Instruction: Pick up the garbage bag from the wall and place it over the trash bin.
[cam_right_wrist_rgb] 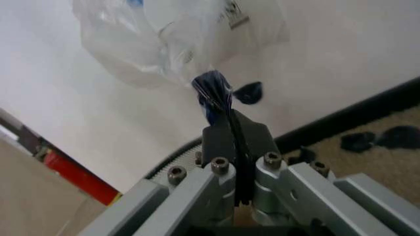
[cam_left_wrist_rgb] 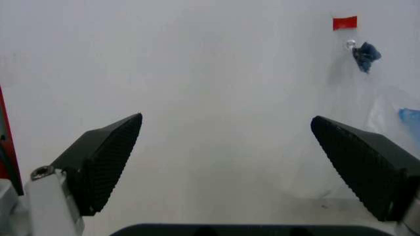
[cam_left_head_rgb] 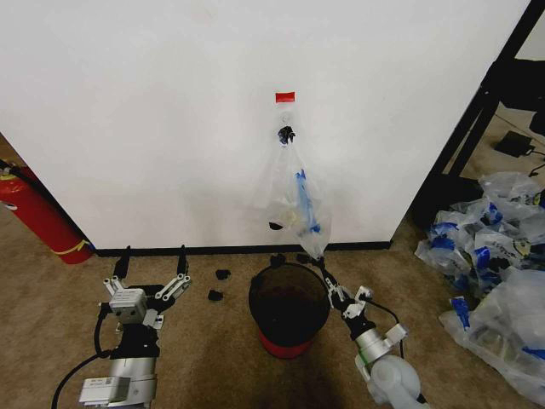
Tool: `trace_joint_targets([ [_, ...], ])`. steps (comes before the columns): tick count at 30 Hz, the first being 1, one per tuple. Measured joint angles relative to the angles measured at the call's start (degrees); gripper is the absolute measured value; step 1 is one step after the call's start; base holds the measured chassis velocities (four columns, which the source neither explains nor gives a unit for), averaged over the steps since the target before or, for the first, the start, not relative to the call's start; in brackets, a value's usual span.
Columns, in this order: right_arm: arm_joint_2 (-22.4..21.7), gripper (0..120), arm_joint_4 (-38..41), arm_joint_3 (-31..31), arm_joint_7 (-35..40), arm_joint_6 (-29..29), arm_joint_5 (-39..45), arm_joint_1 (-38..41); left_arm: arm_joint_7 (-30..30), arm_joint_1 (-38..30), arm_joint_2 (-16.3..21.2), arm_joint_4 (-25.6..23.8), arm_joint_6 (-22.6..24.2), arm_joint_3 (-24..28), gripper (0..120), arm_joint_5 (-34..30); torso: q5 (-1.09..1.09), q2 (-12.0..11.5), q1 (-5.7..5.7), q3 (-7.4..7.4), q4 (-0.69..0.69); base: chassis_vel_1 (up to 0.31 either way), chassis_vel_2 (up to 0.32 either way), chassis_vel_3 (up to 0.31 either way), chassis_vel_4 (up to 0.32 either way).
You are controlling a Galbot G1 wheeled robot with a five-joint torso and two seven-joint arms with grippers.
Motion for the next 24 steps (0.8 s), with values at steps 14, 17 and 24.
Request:
trace_joint_targets([
  [14,-1.07,0,1.86,0.94,-0.77,2.32,-1.75,1.53,-0.16,0.18,0.53,-0.07,-0.28,-0.54,100,-0.24,0.01,0.0,0.0,0.0,0.01,0.0,0.0,0.0,0.0],
  [17,-4.36,10,5.64,2.5,-1.57,3.63,-9.45,0.01,-0.18,0.06,0.91,0.12,-0.24,-0.74,100,-0.64,0.02,-0.02,0.0,0.0,0.01,0.0,0.0,0.0,0.0],
  [24,-17.88,34,13.92,10.58,-10.78,7.75,-25.47,-4.84,-0.17,-1.05,1.47,0.76,0.41,-0.63,100,-0.94,0.02,-0.02,0.0,0.0,-0.02,0.0,0.0,0.0,0.0],
])
